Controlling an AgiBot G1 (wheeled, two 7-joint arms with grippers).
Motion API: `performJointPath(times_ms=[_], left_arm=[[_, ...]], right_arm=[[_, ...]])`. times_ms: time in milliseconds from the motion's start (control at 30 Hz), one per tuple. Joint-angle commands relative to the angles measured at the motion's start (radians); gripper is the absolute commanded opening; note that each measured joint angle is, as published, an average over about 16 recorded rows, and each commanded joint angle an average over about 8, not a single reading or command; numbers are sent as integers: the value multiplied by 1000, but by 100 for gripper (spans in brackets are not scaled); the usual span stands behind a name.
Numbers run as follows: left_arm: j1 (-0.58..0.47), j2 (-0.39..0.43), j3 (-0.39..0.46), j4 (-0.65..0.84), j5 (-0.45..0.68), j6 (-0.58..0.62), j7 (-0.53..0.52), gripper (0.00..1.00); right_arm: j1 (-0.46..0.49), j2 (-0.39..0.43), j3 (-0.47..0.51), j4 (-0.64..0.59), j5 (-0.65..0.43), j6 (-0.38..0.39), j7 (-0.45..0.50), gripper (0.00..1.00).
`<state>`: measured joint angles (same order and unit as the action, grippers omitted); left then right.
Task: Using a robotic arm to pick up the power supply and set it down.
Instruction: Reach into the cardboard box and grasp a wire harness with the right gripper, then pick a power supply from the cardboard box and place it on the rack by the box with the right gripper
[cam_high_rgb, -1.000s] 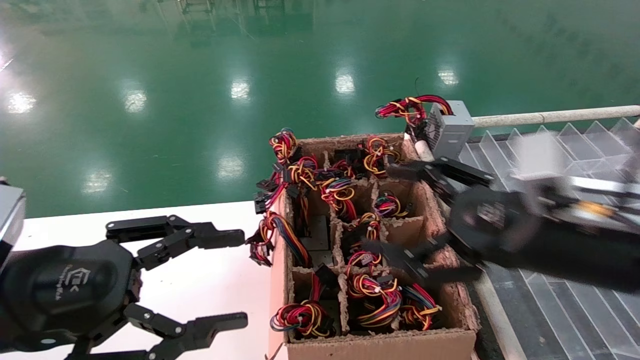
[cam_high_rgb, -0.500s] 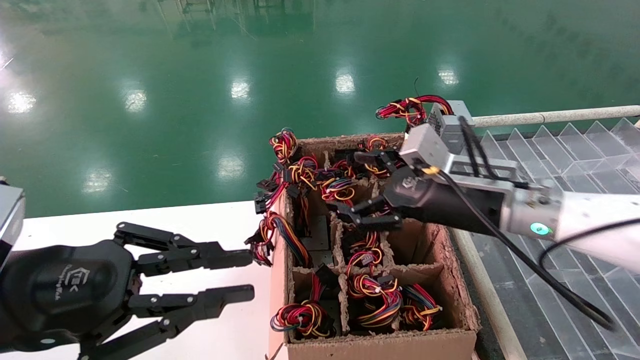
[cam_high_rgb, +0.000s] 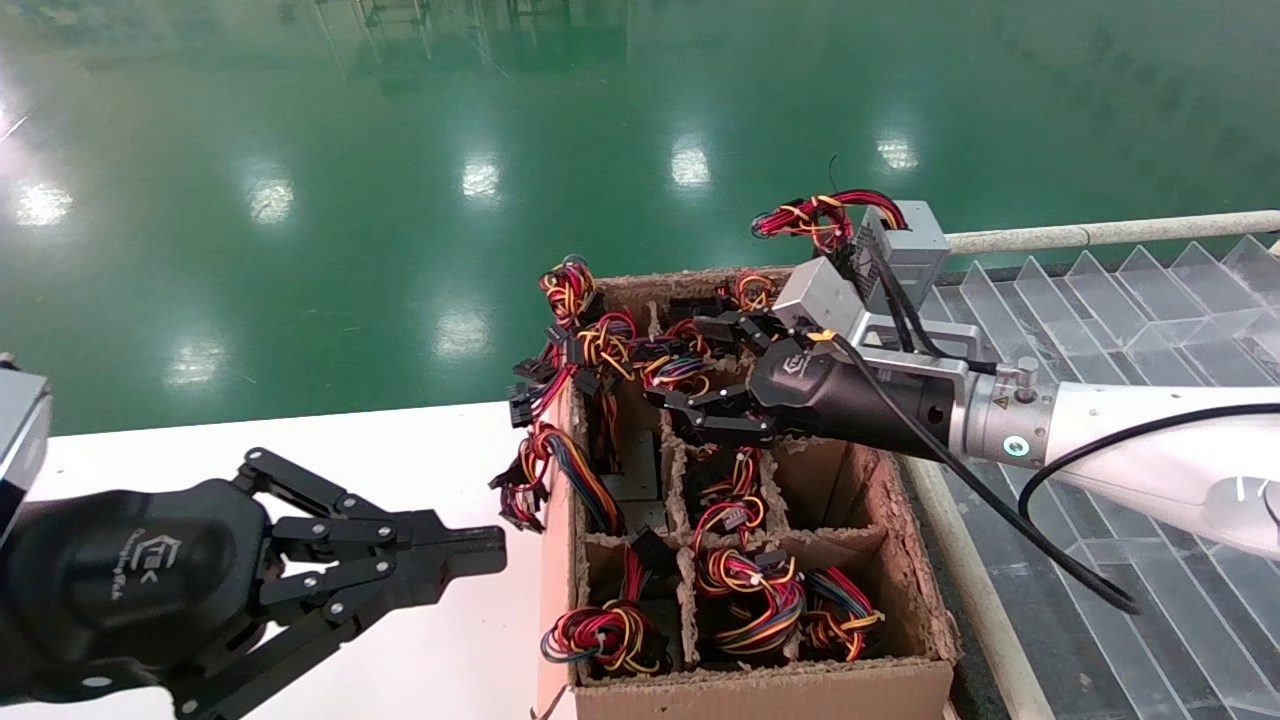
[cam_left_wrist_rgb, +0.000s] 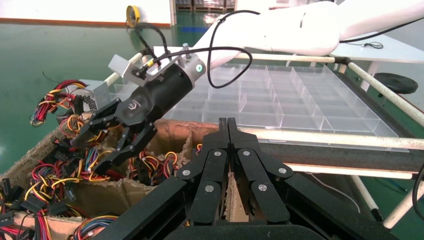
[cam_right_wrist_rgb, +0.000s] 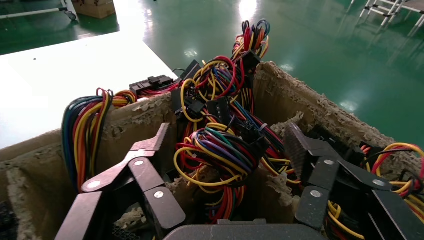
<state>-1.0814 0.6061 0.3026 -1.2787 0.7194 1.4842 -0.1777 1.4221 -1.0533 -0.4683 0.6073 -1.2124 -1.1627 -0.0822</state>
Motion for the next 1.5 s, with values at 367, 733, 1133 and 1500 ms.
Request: performJointPath(times_ms=[367,733,1133,1500], left_arm=[[0,0,0,0,0,0,0,0],[0,0,1,0,-1,0,0,0],[0,-1,1,0,-1,-1,1,0],[0,-1,2,0,-1,-1,1,0]], right_arm=[[41,-48,-7,-125,-12,-6,-82,0],[53,-34,-16,-152,-26,-24,-91,0],[62,-1,-23,-85,-33,-64,-71,0],[89,56,-43,91,-74,-81,-3,0]])
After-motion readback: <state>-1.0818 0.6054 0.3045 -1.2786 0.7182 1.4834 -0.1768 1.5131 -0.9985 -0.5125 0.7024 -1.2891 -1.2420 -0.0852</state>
